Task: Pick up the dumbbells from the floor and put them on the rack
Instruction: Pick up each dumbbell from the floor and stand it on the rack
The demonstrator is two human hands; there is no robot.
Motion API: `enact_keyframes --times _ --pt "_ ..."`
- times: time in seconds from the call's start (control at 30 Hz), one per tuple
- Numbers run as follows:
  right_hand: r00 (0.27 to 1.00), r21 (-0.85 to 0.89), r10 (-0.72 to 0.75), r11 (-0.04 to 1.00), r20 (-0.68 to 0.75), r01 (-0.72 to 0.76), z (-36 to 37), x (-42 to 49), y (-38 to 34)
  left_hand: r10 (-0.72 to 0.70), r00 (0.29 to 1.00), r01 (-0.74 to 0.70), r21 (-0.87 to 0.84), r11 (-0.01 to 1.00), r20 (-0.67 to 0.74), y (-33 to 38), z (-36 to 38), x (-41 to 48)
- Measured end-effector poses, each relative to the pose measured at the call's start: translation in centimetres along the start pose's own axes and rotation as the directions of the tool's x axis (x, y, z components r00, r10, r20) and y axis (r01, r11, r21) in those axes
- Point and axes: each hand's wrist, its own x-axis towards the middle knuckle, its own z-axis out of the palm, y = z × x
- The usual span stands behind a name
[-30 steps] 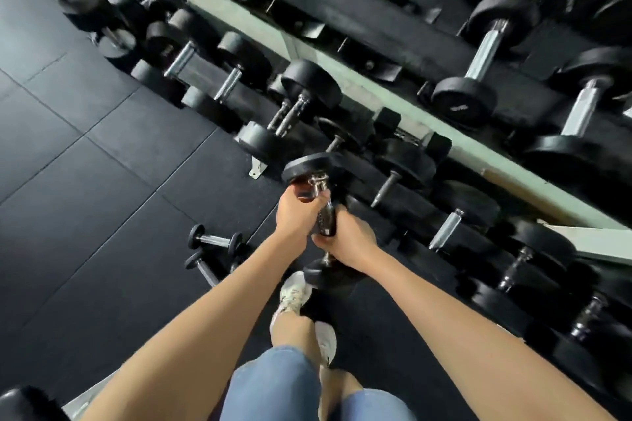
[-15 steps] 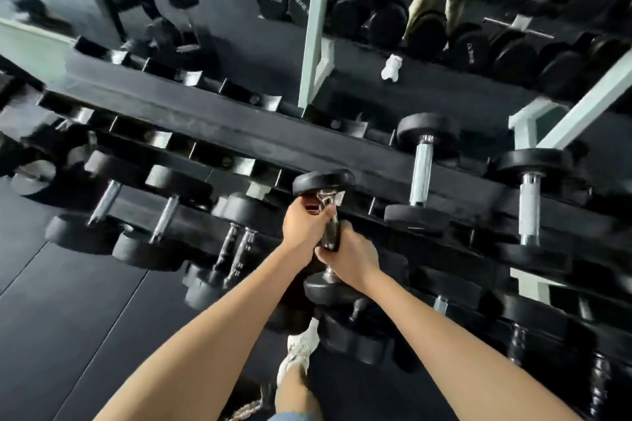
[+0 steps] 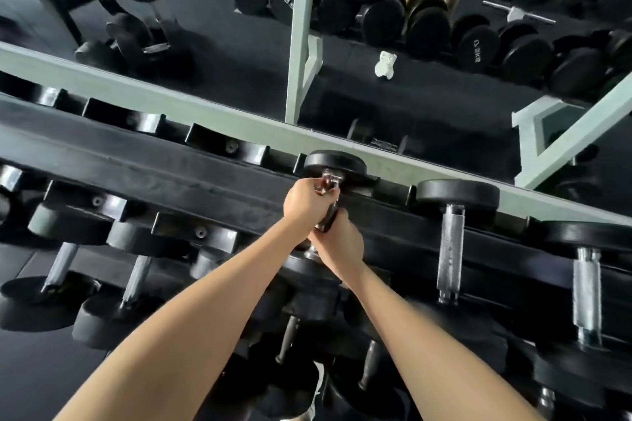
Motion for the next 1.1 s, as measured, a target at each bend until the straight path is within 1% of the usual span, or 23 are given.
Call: enact_keyframes --times 0.07,0.1,0.27,0.37,0.43,0.5,0.57,0.67,0.77,0.83,0.97,1.1 --pt "0.999 0.034 0.051 0.998 0.015 -0.051 0.4 0.4 -0.1 0.003 1.000 -0.003 0.001 1.000 0.014 -0.3 0.1 0.5" --pt "0.998 0.040 0.054 0.998 0.011 -0.054 0.5 0.6 -0.1 0.007 1.000 -0.007 -0.008 1.000 0.015 -0.5 0.2 0.6" --pt "0.999 0.069 0.038 0.997 0.023 -0.040 0.5 0.3 0.0 0.004 0.999 -0.002 -0.050 0.999 0.040 -1.2 0.3 0.7" --pt "0.999 0.075 0.033 0.997 0.032 -0.035 0.3 0.1 0.1 -0.001 0.998 0.002 -0.013 1.000 0.062 -1.3 0.1 0.4" --pt "1.000 0.078 0.028 0.997 0.009 -0.028 0.1 -0.2 0.2 0.006 0.999 -0.007 0.006 1.000 0.043 -1.5 -0.4 -0.1" --pt "0.999 0.078 0.003 0.997 -0.034 -0.001 -0.3 -1.0 0.5 0.009 1.000 -0.009 -0.020 1.000 0.004 -1.8 -1.1 -0.8" --pt "0.995 0.030 -0.030 0.999 -0.094 0.033 -0.8 -2.2 0.9 0.003 0.999 -0.004 -0.031 1.000 -0.035 -2.3 -1.9 -2.0" --pt "0.974 -0.109 -0.110 0.990 -0.196 0.089 -1.6 -4.7 2.1 0.002 0.995 -0.002 -0.010 1.000 -0.097 -3.6 -3.0 -4.6" --pt "0.956 -0.221 -0.192 0.965 -0.221 0.142 -2.2 -8.3 3.7 -0.002 0.992 0.014 0.088 0.996 -0.129 -5.8 -3.9 -8.4" --pt "0.959 -0.267 -0.224 0.948 -0.173 0.173 -2.3 -11.2 5.2 -0.031 0.990 0.049 0.128 0.991 -0.139 -8.0 -4.4 -11.7" --pt "0.974 -0.314 -0.223 0.922 0.047 0.226 -1.2 -18.0 9.2 -0.103 0.984 0.129 0.184 0.974 -0.146 -12.8 -4.8 -19.7" --pt "0.926 -0.373 -0.262 0.859 0.271 0.352 1.4 -26.0 13.5 -0.211 0.963 0.237 0.156 0.959 -0.164 -18.5 -3.9 -29.1"
